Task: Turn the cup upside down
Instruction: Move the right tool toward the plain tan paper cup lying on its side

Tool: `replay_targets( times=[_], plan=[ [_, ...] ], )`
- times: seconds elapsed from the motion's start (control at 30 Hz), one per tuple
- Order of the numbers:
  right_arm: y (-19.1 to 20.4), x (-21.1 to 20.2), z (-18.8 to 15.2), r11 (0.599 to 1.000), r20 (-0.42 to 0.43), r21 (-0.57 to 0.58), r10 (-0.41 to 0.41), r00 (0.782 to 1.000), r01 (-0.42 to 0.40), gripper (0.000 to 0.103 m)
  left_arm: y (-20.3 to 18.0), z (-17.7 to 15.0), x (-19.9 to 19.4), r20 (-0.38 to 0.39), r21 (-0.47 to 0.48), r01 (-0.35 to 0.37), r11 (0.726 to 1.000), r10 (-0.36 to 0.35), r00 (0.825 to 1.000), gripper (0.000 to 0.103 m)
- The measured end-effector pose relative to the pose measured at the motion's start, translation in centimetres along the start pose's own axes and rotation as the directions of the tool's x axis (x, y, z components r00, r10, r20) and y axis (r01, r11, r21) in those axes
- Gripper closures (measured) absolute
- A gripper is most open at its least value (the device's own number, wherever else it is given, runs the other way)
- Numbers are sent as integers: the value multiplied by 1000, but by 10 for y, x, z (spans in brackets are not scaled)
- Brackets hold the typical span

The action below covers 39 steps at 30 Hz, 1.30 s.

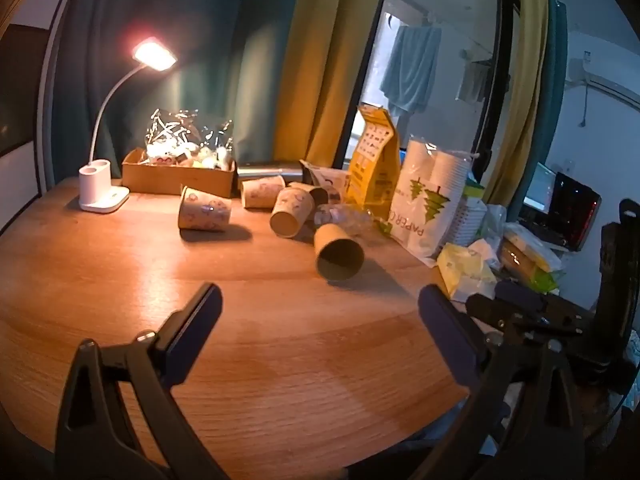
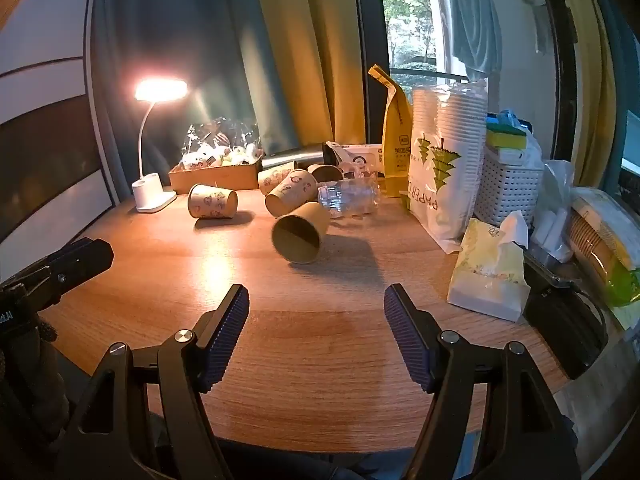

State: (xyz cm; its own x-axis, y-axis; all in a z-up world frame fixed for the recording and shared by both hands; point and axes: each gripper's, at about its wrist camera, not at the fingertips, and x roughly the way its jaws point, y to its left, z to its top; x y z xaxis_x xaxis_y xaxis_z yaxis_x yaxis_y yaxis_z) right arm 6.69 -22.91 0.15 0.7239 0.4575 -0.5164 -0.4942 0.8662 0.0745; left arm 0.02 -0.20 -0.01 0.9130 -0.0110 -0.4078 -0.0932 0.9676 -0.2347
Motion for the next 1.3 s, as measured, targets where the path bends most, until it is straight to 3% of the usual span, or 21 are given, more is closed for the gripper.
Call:
replay_targets(
  times=[1.3],
  plan=[
    [1,0,0,1000,-13,2,7,1000,-7,30,9,1,2,15,-5,-45,999,45,999,3]
  ],
)
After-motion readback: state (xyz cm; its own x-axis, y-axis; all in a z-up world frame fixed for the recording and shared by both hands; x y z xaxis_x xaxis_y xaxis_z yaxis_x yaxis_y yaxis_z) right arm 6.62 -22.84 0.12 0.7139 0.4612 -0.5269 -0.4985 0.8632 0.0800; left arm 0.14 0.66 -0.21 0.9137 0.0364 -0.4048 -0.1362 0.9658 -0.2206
